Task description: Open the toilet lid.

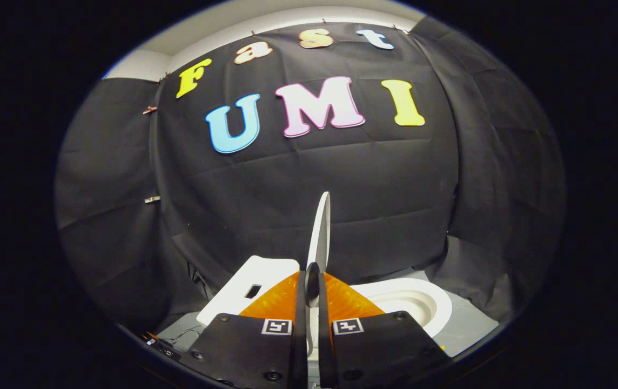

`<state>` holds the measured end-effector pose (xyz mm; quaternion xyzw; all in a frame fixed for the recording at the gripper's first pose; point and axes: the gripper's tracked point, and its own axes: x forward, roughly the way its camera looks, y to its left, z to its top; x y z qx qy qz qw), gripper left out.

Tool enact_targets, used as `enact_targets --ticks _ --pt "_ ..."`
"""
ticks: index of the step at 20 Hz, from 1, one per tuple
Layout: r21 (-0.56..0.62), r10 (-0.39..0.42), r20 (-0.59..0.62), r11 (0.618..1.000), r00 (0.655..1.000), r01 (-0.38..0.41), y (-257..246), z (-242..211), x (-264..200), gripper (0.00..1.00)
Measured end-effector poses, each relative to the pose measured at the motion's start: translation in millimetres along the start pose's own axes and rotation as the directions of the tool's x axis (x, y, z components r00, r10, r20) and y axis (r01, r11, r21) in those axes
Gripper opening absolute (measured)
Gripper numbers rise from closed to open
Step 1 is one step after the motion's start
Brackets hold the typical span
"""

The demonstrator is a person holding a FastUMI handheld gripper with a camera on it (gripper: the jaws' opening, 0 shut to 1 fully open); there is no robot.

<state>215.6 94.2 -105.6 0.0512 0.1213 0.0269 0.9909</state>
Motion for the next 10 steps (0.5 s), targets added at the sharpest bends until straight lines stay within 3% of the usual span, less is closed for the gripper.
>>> enact_targets --ticks 10 --pt "-0.132 0.046 -0.012 0.990 0.999 -0.047 73 -7 10 0.13"
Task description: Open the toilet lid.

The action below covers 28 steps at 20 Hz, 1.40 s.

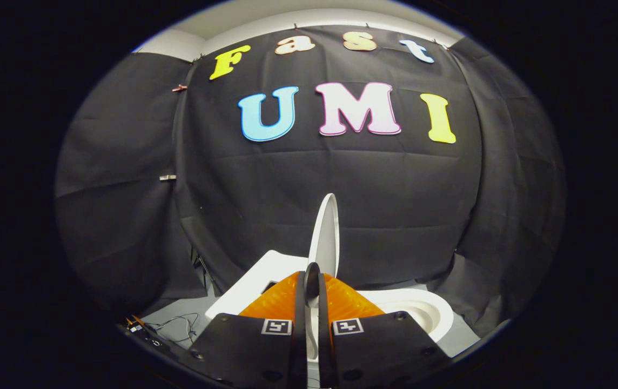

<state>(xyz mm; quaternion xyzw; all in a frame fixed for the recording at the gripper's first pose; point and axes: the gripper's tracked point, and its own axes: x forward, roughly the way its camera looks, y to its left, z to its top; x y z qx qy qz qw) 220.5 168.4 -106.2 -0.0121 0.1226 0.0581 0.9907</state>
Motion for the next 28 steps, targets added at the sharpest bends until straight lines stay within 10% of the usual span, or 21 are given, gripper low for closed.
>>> enact_targets --ticks 15,17,21,28 --pt "-0.086 0.056 -0.034 0.995 0.998 -0.059 61 -9 10 0.13" --pt "-0.084 0.061 -0.017 0.995 0.998 -0.062 58 -5 3 0.21" --pt "-0.076 0.048 0.039 0.996 0.998 -0.045 45 14 -16 1.00" --pt "-0.028 0.037 0.104 0.999 0.994 -0.035 7 53 -81 0.99"
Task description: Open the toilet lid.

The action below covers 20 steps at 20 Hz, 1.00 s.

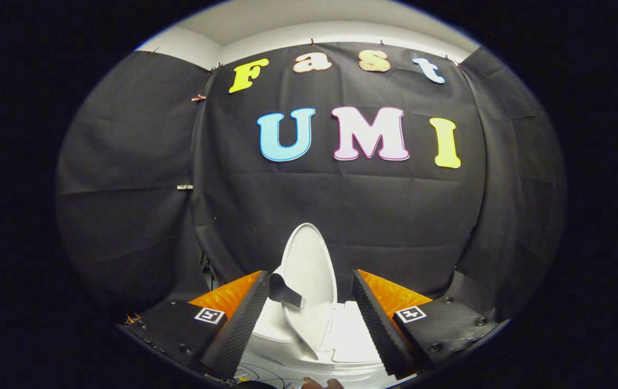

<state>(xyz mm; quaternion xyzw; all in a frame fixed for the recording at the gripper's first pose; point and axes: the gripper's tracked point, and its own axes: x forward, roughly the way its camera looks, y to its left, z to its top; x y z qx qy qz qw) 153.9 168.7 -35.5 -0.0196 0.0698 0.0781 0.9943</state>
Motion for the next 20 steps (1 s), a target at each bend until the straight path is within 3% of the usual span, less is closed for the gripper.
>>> enact_targets --ticks 11,20 --pt "-0.009 -0.039 0.101 0.999 0.994 0.040 -56 40 -129 0.99" --pt "-0.006 -0.086 0.174 0.996 0.981 0.088 -82 55 -181 0.98"
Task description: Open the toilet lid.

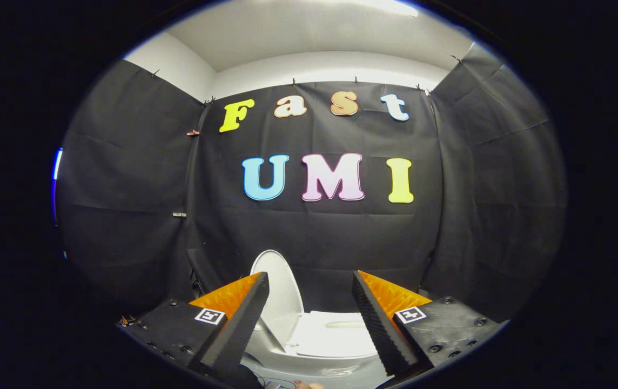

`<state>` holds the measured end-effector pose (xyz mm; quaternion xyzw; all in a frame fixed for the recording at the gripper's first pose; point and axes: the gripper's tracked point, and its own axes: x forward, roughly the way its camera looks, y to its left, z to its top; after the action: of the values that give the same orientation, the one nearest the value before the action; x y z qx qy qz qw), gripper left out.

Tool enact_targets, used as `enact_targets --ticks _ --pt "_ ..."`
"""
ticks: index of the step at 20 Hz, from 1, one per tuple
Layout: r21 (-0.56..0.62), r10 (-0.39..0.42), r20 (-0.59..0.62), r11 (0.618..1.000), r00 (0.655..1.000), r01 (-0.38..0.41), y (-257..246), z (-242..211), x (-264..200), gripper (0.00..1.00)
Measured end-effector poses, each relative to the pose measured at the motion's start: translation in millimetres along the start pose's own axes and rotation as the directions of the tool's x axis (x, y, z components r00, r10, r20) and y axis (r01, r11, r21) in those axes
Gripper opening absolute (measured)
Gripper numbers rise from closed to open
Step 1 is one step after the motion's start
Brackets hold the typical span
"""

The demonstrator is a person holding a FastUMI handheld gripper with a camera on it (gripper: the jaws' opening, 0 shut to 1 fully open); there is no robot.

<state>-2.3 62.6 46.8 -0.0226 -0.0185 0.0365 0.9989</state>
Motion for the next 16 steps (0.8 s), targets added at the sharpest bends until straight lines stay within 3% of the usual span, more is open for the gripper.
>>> enact_targets --ticks 16 --pt "-0.006 0.016 -0.009 1.000 1.000 -0.016 7.8 -5.3 -0.3 0.99"
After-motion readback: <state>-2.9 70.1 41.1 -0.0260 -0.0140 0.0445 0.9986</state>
